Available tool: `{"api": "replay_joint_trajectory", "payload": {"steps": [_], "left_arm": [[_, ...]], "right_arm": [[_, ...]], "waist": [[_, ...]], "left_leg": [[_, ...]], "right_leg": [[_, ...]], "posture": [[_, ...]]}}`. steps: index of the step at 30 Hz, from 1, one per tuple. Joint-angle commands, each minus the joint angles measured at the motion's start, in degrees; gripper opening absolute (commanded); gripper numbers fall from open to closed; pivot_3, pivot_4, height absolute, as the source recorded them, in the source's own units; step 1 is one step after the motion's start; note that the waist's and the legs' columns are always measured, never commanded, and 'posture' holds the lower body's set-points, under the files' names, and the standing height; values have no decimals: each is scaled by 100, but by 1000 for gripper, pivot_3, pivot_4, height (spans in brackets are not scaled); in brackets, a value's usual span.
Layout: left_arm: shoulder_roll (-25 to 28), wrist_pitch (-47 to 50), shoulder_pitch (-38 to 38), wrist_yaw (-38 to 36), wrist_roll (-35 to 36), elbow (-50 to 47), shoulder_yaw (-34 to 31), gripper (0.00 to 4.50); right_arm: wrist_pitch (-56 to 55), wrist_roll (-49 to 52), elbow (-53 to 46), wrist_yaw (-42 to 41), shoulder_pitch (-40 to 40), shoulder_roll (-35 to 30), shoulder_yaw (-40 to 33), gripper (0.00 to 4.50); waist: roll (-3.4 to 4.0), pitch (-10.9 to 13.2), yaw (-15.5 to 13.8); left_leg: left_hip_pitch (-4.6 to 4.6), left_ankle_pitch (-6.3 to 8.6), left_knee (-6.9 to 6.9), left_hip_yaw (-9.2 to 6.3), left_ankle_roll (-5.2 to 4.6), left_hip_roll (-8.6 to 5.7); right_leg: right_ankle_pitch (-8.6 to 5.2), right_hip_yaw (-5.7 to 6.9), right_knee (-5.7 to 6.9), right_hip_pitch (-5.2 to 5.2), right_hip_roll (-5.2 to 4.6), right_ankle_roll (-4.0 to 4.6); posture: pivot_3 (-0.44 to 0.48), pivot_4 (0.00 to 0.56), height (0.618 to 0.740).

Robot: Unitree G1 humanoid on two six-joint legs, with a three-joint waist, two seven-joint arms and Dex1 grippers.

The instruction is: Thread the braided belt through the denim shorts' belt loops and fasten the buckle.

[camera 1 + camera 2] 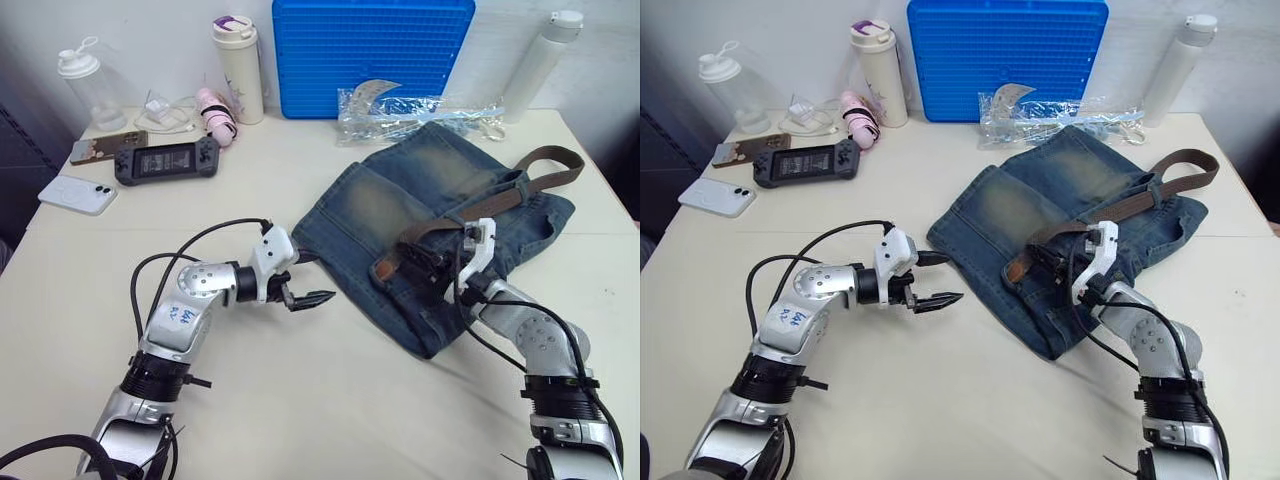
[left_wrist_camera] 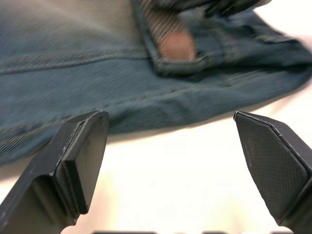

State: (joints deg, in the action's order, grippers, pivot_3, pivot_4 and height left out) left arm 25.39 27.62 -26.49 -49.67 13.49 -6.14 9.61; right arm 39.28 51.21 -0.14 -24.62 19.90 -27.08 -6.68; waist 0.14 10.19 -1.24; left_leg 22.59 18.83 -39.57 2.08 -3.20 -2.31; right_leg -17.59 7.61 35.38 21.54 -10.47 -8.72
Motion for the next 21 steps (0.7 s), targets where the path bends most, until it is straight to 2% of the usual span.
{"api": "replay_joint_trajectory", "payload": {"steps": [1,5,11,16,21], "left_arm": [[53,-43,-15,-53,48,-234,39,4454],[101,-415,-166,-146,-269,-56,336,4454],[-122,-1230,-490,-24,-901,437,849,4454],[-591,-2385,-883,349,-1620,1163,1334,4454],[-845,-3018,-1048,550,-2086,1614,1606,4454]], "right_arm": [[-316,-472,-308,-432,-113,-44,176,0],[-350,-746,-335,-658,-271,39,284,0],[-235,-1005,-563,-759,-442,203,463,0],[821,-1008,-319,38,-487,301,367,0],[1326,-946,-271,542,-371,507,32,0]], "waist": [[0,0,0],[0,0,-11],[0,0,-12],[-3,-2,-13],[-24,-14,-16]], "left_leg": [[-1,0,0,0,1,1],[-4,1,1,1,2,1],[-10,1,4,3,3,1],[-20,1,17,5,5,4],[-33,1,17,3,5,4]], "right_leg": [[0,0,0,-1,2,1],[0,-1,0,-3,2,1],[0,-2,-8,-9,3,1],[-1,1,-7,-11,5,2],[-1,3,-24,-35,4,2]], "posture": [[0,150,693],[0,150,693],[0,150,693],[0,150,693],[0,150,693]]}}
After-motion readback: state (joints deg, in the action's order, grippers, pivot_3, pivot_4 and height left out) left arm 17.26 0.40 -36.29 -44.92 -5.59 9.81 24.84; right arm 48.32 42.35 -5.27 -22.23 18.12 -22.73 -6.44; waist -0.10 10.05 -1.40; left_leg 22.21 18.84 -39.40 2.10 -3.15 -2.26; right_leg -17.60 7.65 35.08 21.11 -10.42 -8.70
